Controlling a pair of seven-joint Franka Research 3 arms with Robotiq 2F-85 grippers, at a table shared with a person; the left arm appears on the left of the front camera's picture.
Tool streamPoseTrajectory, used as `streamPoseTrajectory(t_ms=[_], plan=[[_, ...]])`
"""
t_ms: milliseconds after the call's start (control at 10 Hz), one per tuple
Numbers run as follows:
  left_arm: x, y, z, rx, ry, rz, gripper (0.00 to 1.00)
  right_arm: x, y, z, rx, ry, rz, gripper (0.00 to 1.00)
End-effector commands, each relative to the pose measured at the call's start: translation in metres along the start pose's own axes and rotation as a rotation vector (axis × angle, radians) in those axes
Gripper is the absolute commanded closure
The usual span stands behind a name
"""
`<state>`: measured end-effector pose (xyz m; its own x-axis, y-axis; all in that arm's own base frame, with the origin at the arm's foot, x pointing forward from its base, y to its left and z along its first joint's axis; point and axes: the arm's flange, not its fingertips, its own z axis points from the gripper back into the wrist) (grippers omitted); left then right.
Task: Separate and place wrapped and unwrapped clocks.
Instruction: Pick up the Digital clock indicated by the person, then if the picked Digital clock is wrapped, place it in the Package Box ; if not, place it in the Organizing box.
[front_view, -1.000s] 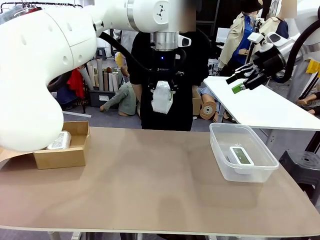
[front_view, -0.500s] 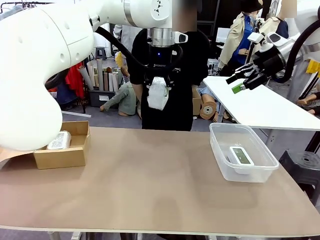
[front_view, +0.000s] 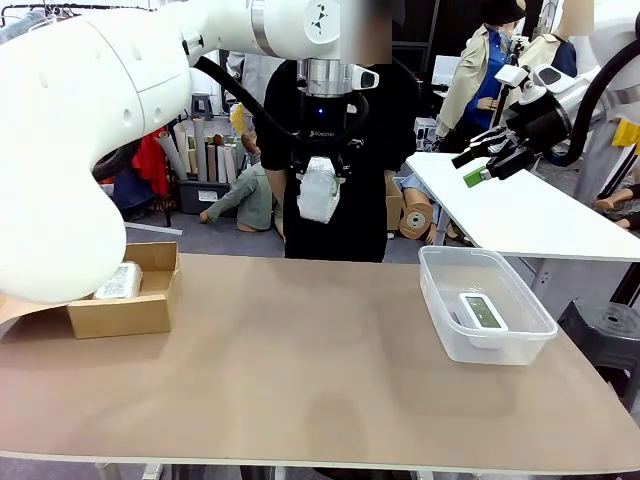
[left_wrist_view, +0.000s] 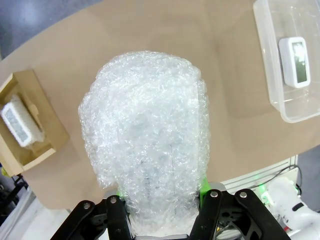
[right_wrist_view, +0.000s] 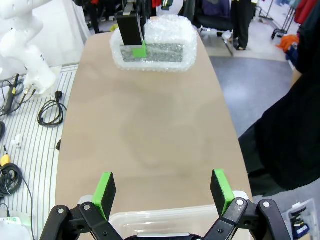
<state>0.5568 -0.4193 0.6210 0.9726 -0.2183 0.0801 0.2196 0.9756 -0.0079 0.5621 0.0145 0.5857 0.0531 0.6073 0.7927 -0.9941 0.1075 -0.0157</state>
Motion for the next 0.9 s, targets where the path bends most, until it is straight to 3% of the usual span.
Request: streamPoseTrajectory(t_ms=[0, 800], plan=[[-0.0009, 0.0015, 0.0046, -0.012, -0.002, 0.000, 1.00, 0.0012, 0.0012, 0.0013, -0.001, 0.006, 0.005, 0.00], [0.0000, 0.0000, 0.0000, 0.000, 0.000, 0.000, 1.00, 0.0012, 0.0012, 0.0013, -0.001, 0.006, 0.005, 0.00]])
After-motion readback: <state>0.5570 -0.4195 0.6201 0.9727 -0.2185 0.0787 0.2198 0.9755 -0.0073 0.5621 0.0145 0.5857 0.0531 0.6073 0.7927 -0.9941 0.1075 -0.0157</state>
